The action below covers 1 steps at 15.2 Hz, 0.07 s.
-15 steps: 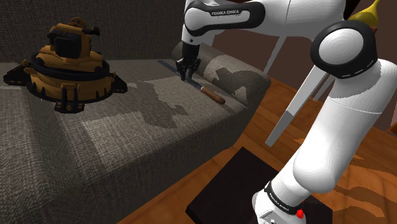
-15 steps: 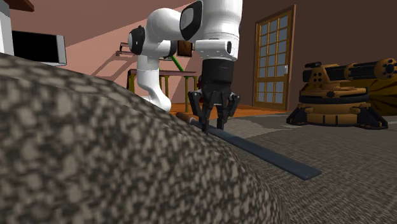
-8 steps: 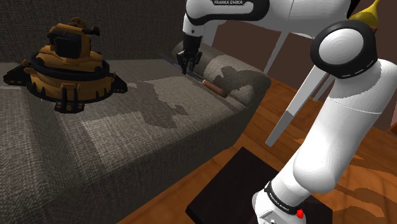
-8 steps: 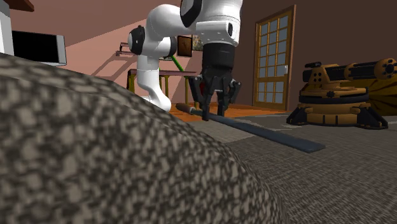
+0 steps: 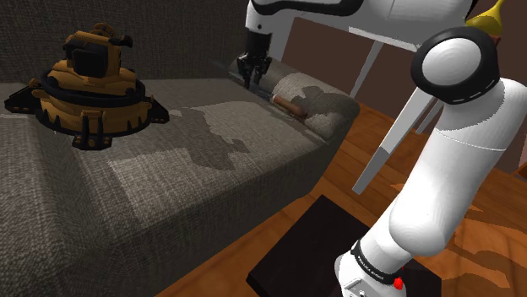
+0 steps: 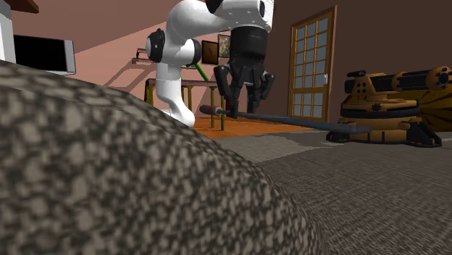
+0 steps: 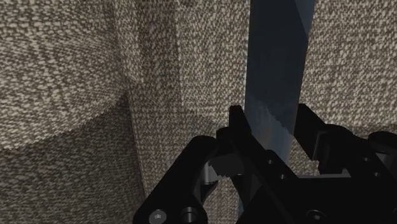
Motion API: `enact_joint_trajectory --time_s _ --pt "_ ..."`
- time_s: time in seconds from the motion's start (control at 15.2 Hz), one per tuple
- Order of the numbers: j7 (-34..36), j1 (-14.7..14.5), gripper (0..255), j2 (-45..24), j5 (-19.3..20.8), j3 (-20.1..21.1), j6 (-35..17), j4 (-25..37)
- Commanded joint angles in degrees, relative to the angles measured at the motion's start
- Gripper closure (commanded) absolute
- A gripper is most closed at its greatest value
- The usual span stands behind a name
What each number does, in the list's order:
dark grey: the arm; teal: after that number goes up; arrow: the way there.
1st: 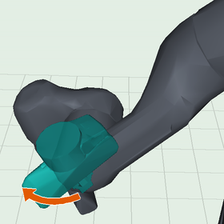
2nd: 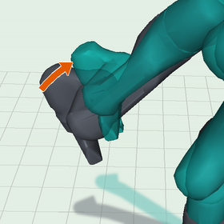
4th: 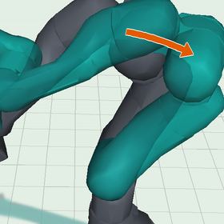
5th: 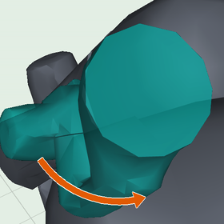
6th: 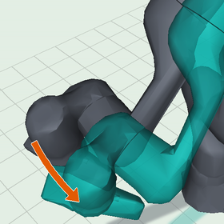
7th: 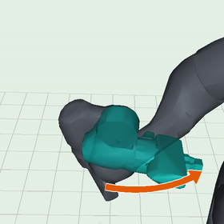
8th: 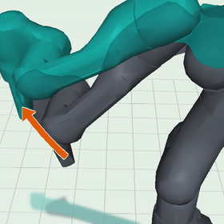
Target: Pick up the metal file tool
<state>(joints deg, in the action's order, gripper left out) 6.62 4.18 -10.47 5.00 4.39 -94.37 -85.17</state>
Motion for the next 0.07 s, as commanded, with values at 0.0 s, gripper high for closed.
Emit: enact_joint_trajectory --time_s 0.0 --pt "-0.03 0.00 255 0.06 -0.01 0.00 0.50 0.42"
